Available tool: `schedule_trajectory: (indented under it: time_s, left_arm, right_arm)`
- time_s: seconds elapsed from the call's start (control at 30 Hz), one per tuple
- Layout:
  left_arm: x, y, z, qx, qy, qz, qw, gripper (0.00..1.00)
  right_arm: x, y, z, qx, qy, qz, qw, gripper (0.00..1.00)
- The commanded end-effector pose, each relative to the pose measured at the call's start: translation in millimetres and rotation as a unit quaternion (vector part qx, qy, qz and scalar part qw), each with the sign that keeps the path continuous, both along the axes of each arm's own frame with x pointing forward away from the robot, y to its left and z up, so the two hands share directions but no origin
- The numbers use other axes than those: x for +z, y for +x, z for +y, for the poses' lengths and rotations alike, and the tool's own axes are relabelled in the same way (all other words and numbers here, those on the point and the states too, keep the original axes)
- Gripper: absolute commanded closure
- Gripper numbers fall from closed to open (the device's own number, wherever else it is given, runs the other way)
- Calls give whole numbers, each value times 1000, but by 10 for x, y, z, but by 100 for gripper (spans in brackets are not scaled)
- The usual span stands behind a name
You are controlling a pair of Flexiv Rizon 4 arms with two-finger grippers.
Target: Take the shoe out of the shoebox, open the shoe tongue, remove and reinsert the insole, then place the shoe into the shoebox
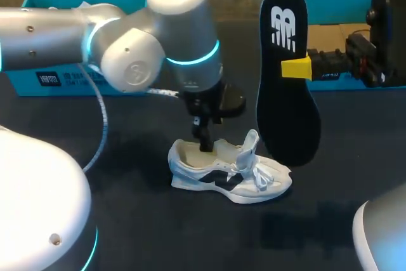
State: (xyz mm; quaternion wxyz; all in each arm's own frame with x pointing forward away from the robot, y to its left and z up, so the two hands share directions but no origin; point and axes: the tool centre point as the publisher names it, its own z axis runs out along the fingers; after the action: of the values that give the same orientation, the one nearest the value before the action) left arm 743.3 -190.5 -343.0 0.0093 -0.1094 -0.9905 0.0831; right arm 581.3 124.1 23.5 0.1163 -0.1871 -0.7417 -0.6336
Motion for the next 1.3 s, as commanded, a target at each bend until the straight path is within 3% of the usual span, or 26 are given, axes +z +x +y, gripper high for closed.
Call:
schedule_trajectory:
  time_s: [0.03, 0.33, 0.37, 0.43, 0.47, 0.53, 0.6, 0.63, 1.07, 1.3]
  left_arm:
    - [-208, 73, -154, 6, 6, 8, 1000, 0]
    - [-459, 4, -211, 11, 17, 5, 1000, 0]
    - [-482, -8, -216, 11, 17, 5, 1000, 5]
    - [-507, -32, -215, 12, 19, 6, 1000, 23]
    - [-507, -32, -215, 12, 19, 6, 1000, 23]
    - [-533, -57, -205, 11, 23, 4, 1000, 57]
    - [-550, -66, -199, 12, 26, 3, 1000, 82]
    - [-558, -73, -192, 12, 26, 4, 1000, 100]
    - [-422, -143, -109, -4, 12, 8, 1000, 100]
    - [-213, -185, -141, -66, 3, 13, 998, 100]
  right_arm:
    - [19, 54, 34, 4, -3, 2, 1000, 100]
    - [19, 54, 34, 4, -3, 2, 1000, 100]
    - [19, 54, 34, 4, -3, 2, 1000, 100]
    - [19, 54, 34, 4, -3, 2, 1000, 100]
    - [19, 54, 34, 4, -3, 2, 1000, 100]
    - [19, 54, 34, 4, -3, 2, 1000, 100]
    - [19, 54, 34, 4, -3, 2, 1000, 100]
    - [19, 54, 34, 4, -3, 2, 1000, 100]
    - [19, 54, 34, 4, -3, 2, 1000, 100]
    - [19, 54, 34, 4, -3, 2, 1000, 100]
